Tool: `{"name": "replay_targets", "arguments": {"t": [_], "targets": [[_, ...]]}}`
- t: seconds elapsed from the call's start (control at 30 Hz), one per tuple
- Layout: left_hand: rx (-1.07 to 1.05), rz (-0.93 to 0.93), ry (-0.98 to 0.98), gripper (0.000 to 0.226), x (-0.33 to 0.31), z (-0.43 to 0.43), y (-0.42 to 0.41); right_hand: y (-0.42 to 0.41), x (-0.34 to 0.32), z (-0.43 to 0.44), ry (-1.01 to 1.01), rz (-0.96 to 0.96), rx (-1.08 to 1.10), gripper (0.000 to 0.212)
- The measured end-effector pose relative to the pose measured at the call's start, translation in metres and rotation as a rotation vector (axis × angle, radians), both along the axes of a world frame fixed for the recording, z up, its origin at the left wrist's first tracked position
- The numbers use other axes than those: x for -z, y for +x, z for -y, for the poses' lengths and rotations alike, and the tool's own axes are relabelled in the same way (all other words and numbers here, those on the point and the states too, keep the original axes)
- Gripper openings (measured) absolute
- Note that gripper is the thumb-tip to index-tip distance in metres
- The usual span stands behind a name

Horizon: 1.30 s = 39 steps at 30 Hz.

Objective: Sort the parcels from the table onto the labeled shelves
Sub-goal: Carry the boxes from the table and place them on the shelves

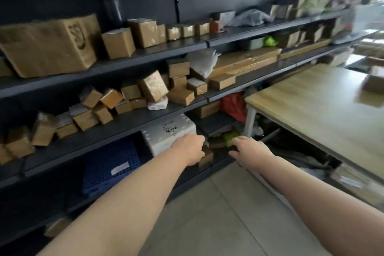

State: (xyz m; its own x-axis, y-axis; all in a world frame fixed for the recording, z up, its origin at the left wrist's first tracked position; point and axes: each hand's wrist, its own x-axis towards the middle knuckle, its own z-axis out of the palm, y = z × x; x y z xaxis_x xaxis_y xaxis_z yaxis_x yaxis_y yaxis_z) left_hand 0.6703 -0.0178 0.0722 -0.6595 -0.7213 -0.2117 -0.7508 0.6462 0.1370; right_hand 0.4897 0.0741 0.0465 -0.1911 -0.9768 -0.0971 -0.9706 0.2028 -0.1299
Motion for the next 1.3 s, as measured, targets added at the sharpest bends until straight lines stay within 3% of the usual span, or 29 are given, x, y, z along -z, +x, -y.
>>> {"name": "replay_targets", "arguments": {"t": [0.3, 0.63, 1.0, 1.3], "targets": [[0.293, 0.015, 0.014, 0.04, 0.0, 0.019, -0.171, -0.137, 0.009, -0.027, -0.022, 0.017, 0.351, 0.045], [0.647, -0.045, 0.059, 0.047, -0.001, 0.073, -0.313, -0.216, 0.01, -0.019, -0.003, 0.049, 0.755, 0.04], [0.779, -0.04, 0.155, 0.052, 0.017, 0.065, -0.424, -0.298, 0.022, -0.043, 0.016, 0.095, 1.01, 0.044], [0.728, 0.027, 0.061, 0.055, 0.019, 0.049, -0.55, -0.43, 0.016, -0.073, -0.042, 0.101, 1.039, 0.046]]}}
